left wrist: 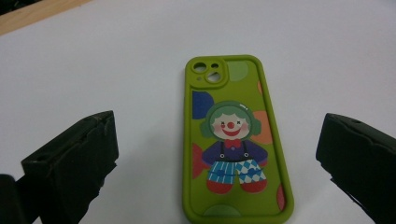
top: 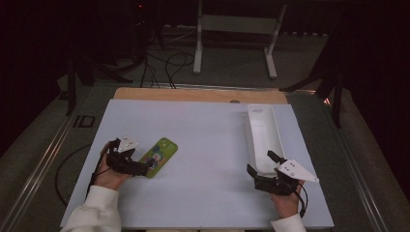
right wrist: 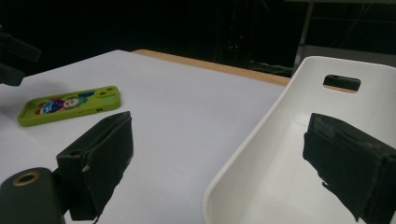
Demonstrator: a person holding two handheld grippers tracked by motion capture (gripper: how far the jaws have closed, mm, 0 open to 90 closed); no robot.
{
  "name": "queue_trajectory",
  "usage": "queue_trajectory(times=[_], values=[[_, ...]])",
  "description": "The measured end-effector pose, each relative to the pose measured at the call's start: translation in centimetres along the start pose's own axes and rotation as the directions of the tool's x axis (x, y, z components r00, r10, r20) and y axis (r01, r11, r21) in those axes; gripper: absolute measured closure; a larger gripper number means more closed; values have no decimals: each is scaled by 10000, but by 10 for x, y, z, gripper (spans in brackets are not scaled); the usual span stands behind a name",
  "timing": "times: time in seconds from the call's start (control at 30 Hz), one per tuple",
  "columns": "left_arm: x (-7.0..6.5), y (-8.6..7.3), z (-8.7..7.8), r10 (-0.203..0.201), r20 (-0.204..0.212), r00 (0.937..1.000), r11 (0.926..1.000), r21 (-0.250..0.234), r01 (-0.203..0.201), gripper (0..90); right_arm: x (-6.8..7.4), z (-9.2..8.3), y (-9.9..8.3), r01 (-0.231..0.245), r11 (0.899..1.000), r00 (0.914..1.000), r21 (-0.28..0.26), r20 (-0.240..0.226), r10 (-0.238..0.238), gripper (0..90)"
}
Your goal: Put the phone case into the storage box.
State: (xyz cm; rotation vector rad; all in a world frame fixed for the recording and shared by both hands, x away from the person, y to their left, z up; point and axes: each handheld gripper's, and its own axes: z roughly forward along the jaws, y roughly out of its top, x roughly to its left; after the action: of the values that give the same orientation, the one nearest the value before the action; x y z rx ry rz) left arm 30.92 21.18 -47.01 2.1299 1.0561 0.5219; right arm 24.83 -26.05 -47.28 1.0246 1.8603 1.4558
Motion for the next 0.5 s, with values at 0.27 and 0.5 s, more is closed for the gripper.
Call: queue_trajectory(times=[0.27,0.5], values=[[1,1,11,-31,149,9999,9992,399,25,0,0,0,0,4,10000,10000,6,-27,-4,84],[1,0,19,12,210,9998,9971,755,-28,0,0,1,0,10,10000,10000,27,-24,-10,84]])
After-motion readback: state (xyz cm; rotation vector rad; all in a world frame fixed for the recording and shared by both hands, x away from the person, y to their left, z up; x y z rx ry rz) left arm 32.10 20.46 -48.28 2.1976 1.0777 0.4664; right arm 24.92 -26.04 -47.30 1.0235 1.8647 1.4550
